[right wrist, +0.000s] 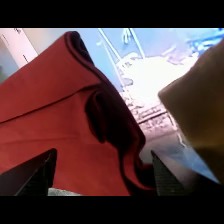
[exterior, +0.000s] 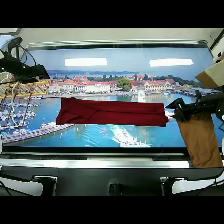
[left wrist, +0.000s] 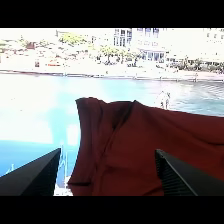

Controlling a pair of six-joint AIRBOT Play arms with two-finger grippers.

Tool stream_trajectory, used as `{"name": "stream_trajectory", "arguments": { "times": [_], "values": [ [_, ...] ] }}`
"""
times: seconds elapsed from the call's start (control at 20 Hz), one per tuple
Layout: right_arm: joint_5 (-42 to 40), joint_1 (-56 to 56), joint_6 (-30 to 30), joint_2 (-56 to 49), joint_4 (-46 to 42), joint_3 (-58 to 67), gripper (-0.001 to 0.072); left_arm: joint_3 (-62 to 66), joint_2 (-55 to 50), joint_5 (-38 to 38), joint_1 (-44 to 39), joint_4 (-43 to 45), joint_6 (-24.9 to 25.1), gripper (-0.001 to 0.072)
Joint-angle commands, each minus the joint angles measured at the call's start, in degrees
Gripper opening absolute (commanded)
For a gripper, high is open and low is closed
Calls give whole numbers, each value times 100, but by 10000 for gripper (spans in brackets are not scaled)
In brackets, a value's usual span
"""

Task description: Fold the clothes and pants, and hang the long-sleeved shirts on hangers.

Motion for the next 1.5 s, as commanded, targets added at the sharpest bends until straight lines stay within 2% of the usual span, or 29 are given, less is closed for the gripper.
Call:
{"name": "stream_trajectory", "arguments": {
  "times": [0.0, 0.35, 0.45, 0.5, 0.55, 0.6, 0.75, 0.85, 0.95, 1.15, 1.25, 1.45],
  "values": [
    [-83, -7, -214, -439, 289, 11, 681, 105, 199, -339, -122, 396, -162, 691],
    [101, 162, -186, -590, 365, -116, 654, 103, 153, -391, -168, 398, -210, 691],
    [234, 553, -153, -588, 155, -238, 500, 94, 122, -391, -175, 393, -297, 691],
    [321, 750, -94, -581, -63, -236, 315, 85, 116, -393, -179, 391, -343, 690],
    [409, 857, -4, -566, -136, -232, 82, 76, 111, -398, -188, 387, -354, 676],
    [516, 890, 129, -520, -107, -232, 26, 72, 98, -409, -203, 273, -280, 636],
    [638, 879, 227, -55, -125, -142, 24, -192, -31, -319, -271, -763, -177, 44],
    [385, 879, 411, 369, -278, 133, 24, -732, -184, 144, -446, -1379, -212, 19],
    [50, 881, 669, 739, -439, 525, 24, -1574, -293, 999, -772, -1996, -461, 18],
    [-592, 881, 1088, 1292, -540, 1344, 25, -2905, -601, 2723, -1941, -3379, -634, 17],
    [-800, 881, 1279, 1464, -535, 1620, 25, -3012, -872, 3504, -2708, -3840, -660, 17],
    [-1078, 881, 1558, 1814, -535, 1661, 25, -2848, -1410, 5158, -3991, -4721, -1303, 17]
  ]
}}
